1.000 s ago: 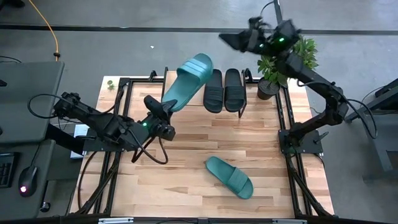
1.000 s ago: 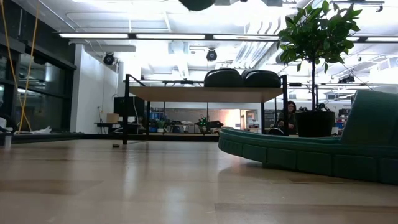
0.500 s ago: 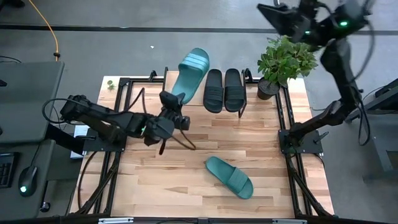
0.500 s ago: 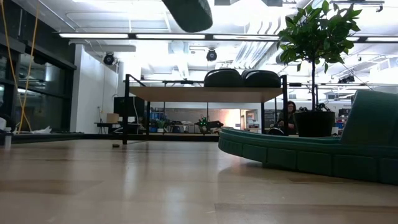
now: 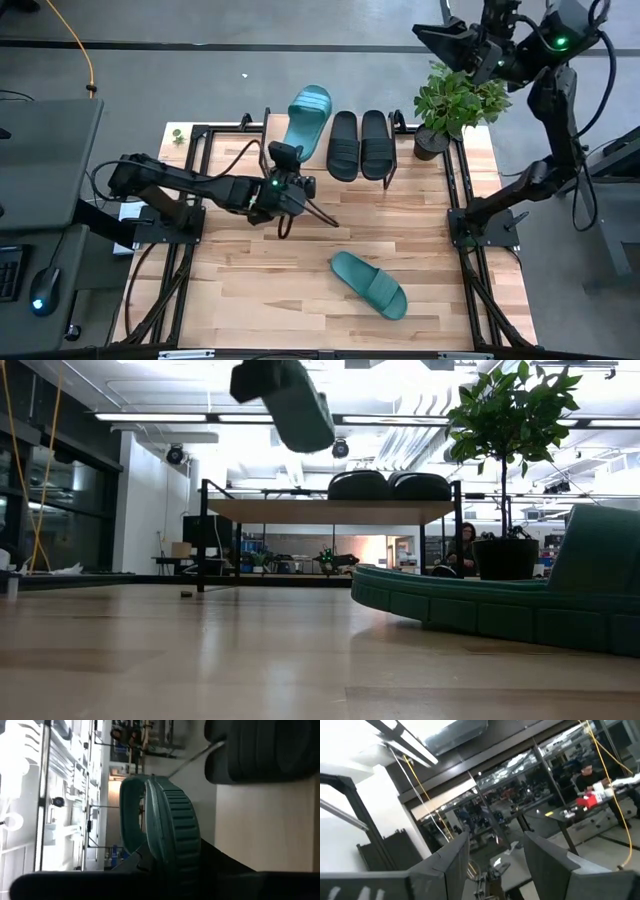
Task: Pick and place slides into the shelf
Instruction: Put the left green slipper on the shelf
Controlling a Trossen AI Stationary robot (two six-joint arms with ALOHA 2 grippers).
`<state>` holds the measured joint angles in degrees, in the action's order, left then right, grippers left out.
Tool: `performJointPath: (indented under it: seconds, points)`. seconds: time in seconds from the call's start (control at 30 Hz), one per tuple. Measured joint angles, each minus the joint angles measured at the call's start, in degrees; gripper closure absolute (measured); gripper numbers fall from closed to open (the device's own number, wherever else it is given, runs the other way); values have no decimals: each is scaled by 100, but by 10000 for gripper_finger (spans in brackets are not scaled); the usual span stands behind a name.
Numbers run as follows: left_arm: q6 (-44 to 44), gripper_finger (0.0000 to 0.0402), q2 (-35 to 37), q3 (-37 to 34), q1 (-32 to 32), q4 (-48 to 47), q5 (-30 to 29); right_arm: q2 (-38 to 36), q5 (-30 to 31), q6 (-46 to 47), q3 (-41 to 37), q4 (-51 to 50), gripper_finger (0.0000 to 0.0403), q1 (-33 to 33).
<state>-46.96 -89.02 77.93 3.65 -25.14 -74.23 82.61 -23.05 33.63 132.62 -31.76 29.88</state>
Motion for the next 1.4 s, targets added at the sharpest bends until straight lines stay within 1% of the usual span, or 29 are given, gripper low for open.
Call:
performJointPath:
  seconds: [0.13, 0.23, 0.33, 0.4, 0.53, 0.63, 0.83, 0.9, 0.97, 1.07, 1.27, 1.4]
  points:
    - [522, 353, -87, 2, -109, -484, 142, 7, -6, -57, 0, -70, 224, -5]
    - [887, 347, -148, -1, -171, -762, 253, 6, -17, -52, 0, -108, 224, -5]
    - [1139, 334, -182, 8, -263, -799, 358, 6, -93, -51, 0, -143, 224, -5]
    - [1245, 333, -220, 0, -355, -909, 385, 6, -117, -49, 0, -189, 224, -6]
    - [1422, 347, -249, 8, -476, -916, 591, 6, -94, -49, 0, -237, 224, -117]
    - [1434, 352, -281, 0, -604, -943, 736, 6, -94, -55, 0, -235, 224, -249]
    - [1598, 337, -354, 3, -793, -913, 952, 6, 41, -68, 0, -233, 224, -520]
    - [1613, 340, -423, 4, -850, -900, 1002, 6, 55, -68, 0, -233, 224, -590]
    - [1609, 346, -444, -7, -938, -943, 1193, 4, 57, -68, -2, -233, 224, -658]
    - [1637, 351, -555, 4, -941, -878, 1374, 4, 67, -68, -2, -231, 224, -744]
    - [1595, 340, -755, 2, -960, -784, 1462, 4, 312, -153, -2, -231, 224, -963]
    - [1668, 342, -850, -2, -965, -801, 1609, 4, 313, -159, -2, -226, 224, -1019]
